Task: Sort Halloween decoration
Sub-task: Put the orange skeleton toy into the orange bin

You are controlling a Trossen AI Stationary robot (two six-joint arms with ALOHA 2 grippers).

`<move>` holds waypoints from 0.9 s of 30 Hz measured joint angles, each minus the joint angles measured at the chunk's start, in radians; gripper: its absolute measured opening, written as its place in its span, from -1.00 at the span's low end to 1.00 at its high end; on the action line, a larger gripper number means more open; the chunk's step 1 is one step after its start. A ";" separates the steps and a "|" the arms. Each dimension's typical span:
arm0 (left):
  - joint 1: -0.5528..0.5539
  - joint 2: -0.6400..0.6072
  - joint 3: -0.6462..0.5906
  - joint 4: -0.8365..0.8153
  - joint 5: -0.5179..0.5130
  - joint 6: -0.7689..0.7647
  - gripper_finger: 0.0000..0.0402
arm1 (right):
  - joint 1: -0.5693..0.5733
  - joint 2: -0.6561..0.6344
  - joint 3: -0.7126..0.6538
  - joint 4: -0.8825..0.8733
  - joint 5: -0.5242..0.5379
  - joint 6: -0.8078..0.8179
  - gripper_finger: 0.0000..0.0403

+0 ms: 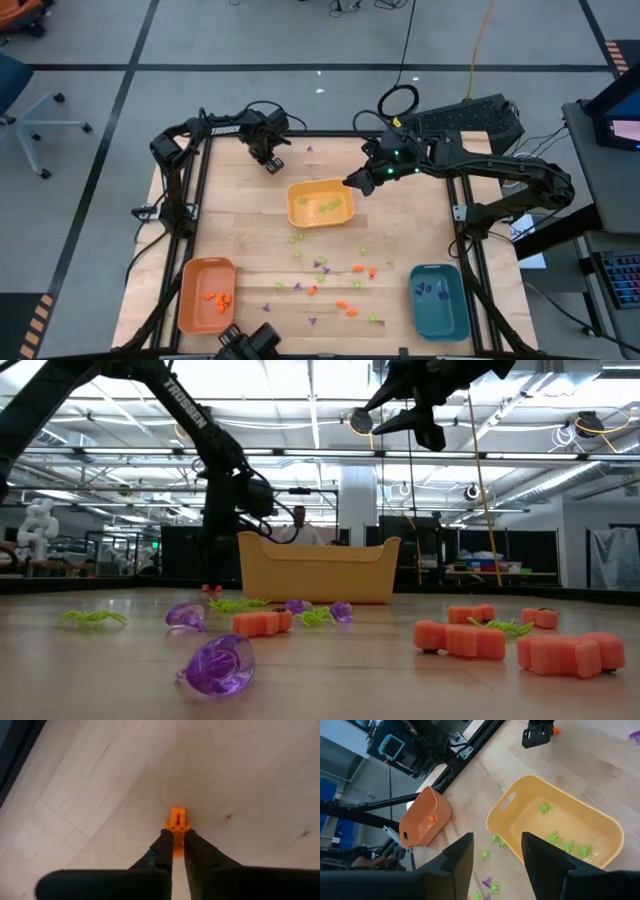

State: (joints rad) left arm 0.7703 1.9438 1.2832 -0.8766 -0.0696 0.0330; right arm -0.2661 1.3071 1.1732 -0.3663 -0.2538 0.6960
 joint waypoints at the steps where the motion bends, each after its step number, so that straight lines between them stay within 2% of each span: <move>1: -0.003 0.000 0.001 -0.001 -0.002 0.000 -0.93 | 0.000 0.000 0.000 0.000 0.004 0.000 -0.23; 8: -0.014 -0.036 0.001 -0.032 0.023 -0.043 -1.00 | 0.000 0.000 0.000 0.000 0.019 -0.012 -0.23; 15: -0.020 -0.170 0.001 -0.069 0.043 -0.139 -1.00 | 0.000 0.000 0.000 -0.005 0.014 -0.067 -0.23; 22: -0.074 -0.361 0.027 -0.136 0.041 -0.238 -1.00 | 0.000 0.000 0.000 -0.011 -0.092 -0.136 -0.23; 27: -0.153 -0.498 0.050 -0.192 0.030 -0.367 -1.00 | -0.001 0.000 0.000 -0.013 -0.160 -0.192 -0.23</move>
State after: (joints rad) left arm 0.6176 1.4455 1.3331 -1.0686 -0.0400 -0.3340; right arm -0.2668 1.3071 1.1732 -0.3794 -0.4140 0.5041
